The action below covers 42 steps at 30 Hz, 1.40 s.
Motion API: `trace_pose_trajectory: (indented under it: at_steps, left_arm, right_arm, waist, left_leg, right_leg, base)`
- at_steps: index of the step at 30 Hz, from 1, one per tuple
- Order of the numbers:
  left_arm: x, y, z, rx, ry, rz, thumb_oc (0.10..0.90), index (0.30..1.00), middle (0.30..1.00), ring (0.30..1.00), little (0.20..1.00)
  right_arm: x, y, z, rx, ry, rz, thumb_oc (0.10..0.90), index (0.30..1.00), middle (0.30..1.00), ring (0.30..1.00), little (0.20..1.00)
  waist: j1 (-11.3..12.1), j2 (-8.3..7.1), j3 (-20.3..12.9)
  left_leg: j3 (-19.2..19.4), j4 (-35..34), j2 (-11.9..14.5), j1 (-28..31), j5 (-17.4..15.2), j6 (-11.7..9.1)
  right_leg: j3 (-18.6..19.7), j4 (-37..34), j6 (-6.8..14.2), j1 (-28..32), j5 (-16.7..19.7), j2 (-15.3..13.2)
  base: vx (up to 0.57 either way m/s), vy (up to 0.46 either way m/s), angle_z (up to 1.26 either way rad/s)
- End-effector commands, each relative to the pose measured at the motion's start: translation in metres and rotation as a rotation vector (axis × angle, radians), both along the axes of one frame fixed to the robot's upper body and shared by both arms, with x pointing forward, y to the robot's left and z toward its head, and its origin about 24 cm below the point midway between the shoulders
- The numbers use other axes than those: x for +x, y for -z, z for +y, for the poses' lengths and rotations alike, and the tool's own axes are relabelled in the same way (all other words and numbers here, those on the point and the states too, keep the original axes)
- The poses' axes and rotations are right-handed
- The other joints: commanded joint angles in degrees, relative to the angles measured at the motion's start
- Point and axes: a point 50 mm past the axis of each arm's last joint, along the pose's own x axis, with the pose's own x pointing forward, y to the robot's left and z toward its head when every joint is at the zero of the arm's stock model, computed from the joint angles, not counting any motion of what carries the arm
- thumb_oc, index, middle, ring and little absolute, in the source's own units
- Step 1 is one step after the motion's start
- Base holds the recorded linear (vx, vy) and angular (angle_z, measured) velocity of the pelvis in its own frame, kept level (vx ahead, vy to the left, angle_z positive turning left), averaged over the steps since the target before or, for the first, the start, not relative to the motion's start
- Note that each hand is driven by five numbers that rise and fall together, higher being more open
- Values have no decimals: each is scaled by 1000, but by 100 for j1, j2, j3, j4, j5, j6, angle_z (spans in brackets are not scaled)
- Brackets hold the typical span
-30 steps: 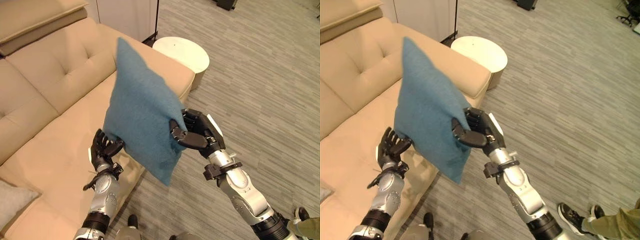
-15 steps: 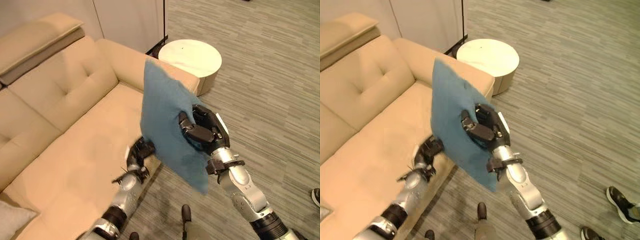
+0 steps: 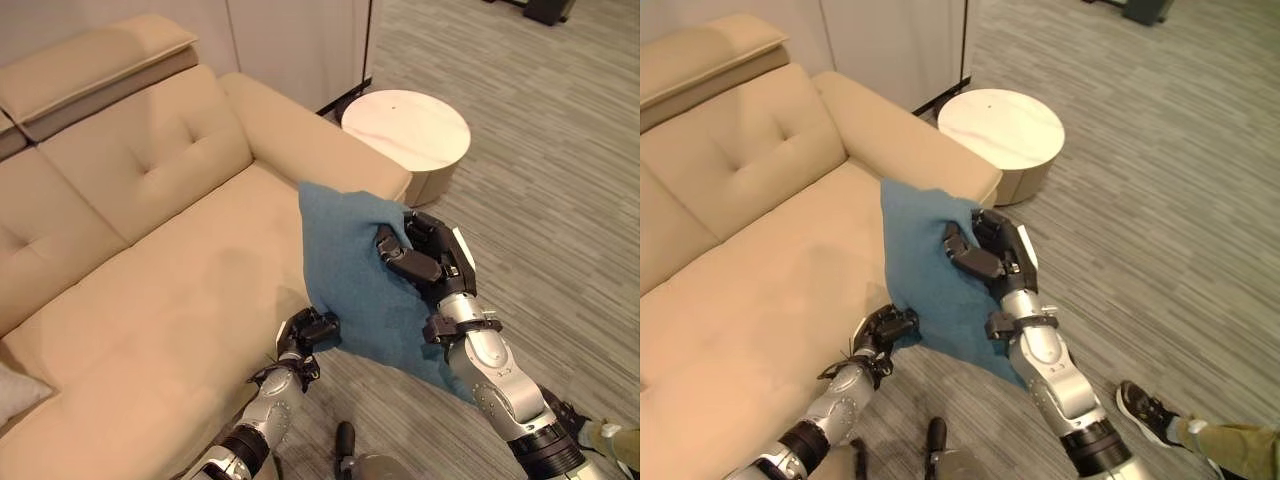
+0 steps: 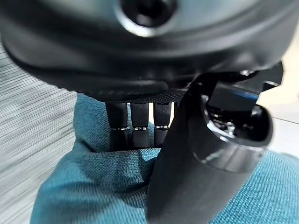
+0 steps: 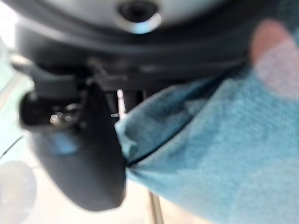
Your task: Pick up all the scattered cushions and arrange them neatly on the sofa.
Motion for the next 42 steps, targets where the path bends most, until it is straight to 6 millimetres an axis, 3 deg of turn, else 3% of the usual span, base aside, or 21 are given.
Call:
trace_pose_trajectory:
  at_steps: [1,2,4,8,10,11,12,13,15,16,19,22,24,29,31,33,34,36,37,39,42]
  left_arm:
    - [27,-114,-78,-190,226,-525,400,300,300,300,300]
    - [33,-120,-67,-166,179,-546,400,300,300,300,300]
    - [41,-125,-53,-151,121,-564,400,300,300,300,300]
    - [47,-133,-39,-124,61,-595,400,300,300,300,300]
    - [46,-135,-34,-132,50,-605,400,300,300,300,300]
    - [45,-136,-30,-141,30,-609,400,300,300,300,300]
    - [45,-136,-30,-136,21,-604,400,300,300,300,300]
    - [45,-136,-30,-136,21,-605,400,300,300,300,300]
    - [46,-136,-29,-107,14,-607,400,300,300,300,300]
    - [46,-136,-31,-93,16,-611,400,300,300,300,300]
    - [47,-138,-33,-81,23,-625,400,300,300,300,300]
    - [43,-134,-37,-54,43,-627,400,300,300,300,300]
    - [42,-135,-36,-39,34,-641,400,300,300,300,300]
    - [48,-139,-21,46,-16,-669,400,300,300,300,300]
    - [51,-144,-19,78,-35,-690,400,300,300,300,300]
    - [53,-144,-10,158,-58,-703,400,300,300,300,300]
    - [57,-146,-2,214,-85,-717,400,300,300,300,300]
    - [62,-147,6,229,-128,-706,400,300,300,300,300]
    - [68,-151,16,276,-172,-710,400,300,300,300,300]
    - [76,-156,35,309,-272,-697,400,300,300,300,300]
    - [83,-159,50,352,-347,-685,400,300,300,300,300]
  right_arm:
    - [-15,-71,40,130,-207,-394,400,300,300,300,300]
    - [-9,-75,39,91,-191,-408,400,300,300,300,300]
    - [-5,-84,39,31,-171,-447,400,300,300,300,300]
    - [-3,-91,35,-27,-143,-492,400,300,300,300,300]
    - [2,-93,35,-52,-118,-499,400,300,300,300,300]
    - [9,-99,36,-57,-99,-503,400,300,300,300,300]
    - [10,-104,39,-65,-98,-521,400,300,300,300,300]
    - [10,-105,39,-65,-98,-521,400,300,300,300,300]
    - [10,-120,44,-95,-101,-587,400,300,300,300,300]
    - [9,-134,50,-103,-127,-637,400,300,300,300,300]
    - [11,-145,52,-178,-130,-678,400,300,300,300,300]
    - [17,-143,42,-276,-72,-663,400,300,300,300,300]
    - [21,-147,36,-399,-1,-701,400,300,300,300,300]
    - [36,-145,34,-548,78,-673,400,300,300,300,300]
    - [43,-139,32,-578,91,-652,400,300,300,300,300]
    - [51,-131,20,-638,135,-609,400,300,300,300,300]
    - [54,-132,15,-681,146,-604,400,300,300,300,300]
    - [60,-129,11,-686,174,-582,400,300,300,300,300]
    - [67,-129,11,-739,178,-566,400,300,300,300,300]
    - [73,-131,19,-790,186,-585,400,300,300,300,300]
    - [76,-133,30,-828,179,-603,400,300,300,300,300]
  waist:
    - [423,6,-801]
    - [516,-32,-764]
    - [558,-19,-795]
    - [607,-62,-1050]
    - [675,-167,-1133]
    - [660,-163,-1059]
    - [621,-102,-1026]
    - [627,-85,-1032]
    - [469,60,-934]
    - [364,87,-904]
    - [242,26,-872]
    - [101,-82,-869]
    - [25,-139,-860]
    - [20,-223,-870]
    - [54,-217,-999]
    - [83,-201,-1036]
    - [122,-254,-1013]
    - [170,-305,-966]
    - [245,-368,-923]
    - [456,-333,-864]
    - [464,-273,-869]
  left_leg:
    - [-98,-1144,-32,-15,829,-119]
    - [225,-1336,118,-344,905,-215]
    - [695,-1402,311,-370,863,-77]
    - [660,-1402,265,-74,1241,84]
    - [611,-1319,98,180,1065,289]
    - [649,-1247,36,563,835,442]
    - [600,-1247,42,784,739,496]
    - [605,-1249,61,773,746,494]
    - [354,-1290,111,1232,569,566]
    - [161,-1343,135,1458,457,545]
    - [-250,-1363,156,1685,282,403]
    - [-760,-1400,175,1854,106,219]
    - [-1057,-1402,180,1943,42,141]
    - [-1391,-1375,241,2088,-124,16]
    - [-1629,-1343,408,2150,-186,-124]
    - [-1694,-950,573,2086,-360,-302]
    - [-1561,-281,585,1790,-285,-491]
    - [-1336,53,634,1532,-125,-585]
    - [-1044,-138,742,1143,-40,-535]
    - [-1101,-623,851,814,411,-520]
    - [-1045,-1043,922,824,562,-533]
  right_leg:
    - [282,211,770,940,-679,189]
    - [234,162,758,1115,-779,220]
    - [204,231,754,1242,-921,257]
    - [178,695,870,1345,-930,162]
    - [172,1680,1174,1177,-517,-79]
    - [90,3005,1595,859,348,-436]
    - [85,3595,1647,683,719,-528]
    - [92,3582,1644,672,738,-509]
    - [165,4522,1439,153,875,-620]
    - [64,4319,1299,-204,727,-759]
    - [-31,3210,1165,-420,368,-893]
    - [575,1288,1139,-445,295,-672]
    - [1078,795,1308,-674,625,-596]
    - [925,736,1350,-615,665,-653]
    - [930,825,1234,-509,338,-522]
    - [642,827,1055,-280,-103,-425]
    - [355,669,962,1,-201,-425]
    - [161,549,938,182,-249,-451]
    - [26,411,943,335,-318,-495]
    - [71,351,944,441,-320,-419]
    - [149,264,957,508,-385,-303]
  base:
    - [317,-2,-6]
    - [297,27,-13]
    - [348,68,-3]
    - [395,109,7]
    - [423,194,26]
    - [490,263,25]
    - [362,202,19]
    - [288,130,28]
    - [403,117,49]
    - [484,18,84]
    - [407,-153,82]
    - [330,-243,125]
    - [262,-183,140]
    - [208,-180,59]
    - [265,-303,82]
    - [270,-346,70]
    - [164,-266,12]
    - [92,-179,25]
    - [158,-163,99]
    - [148,-81,106]
    - [150,0,10]
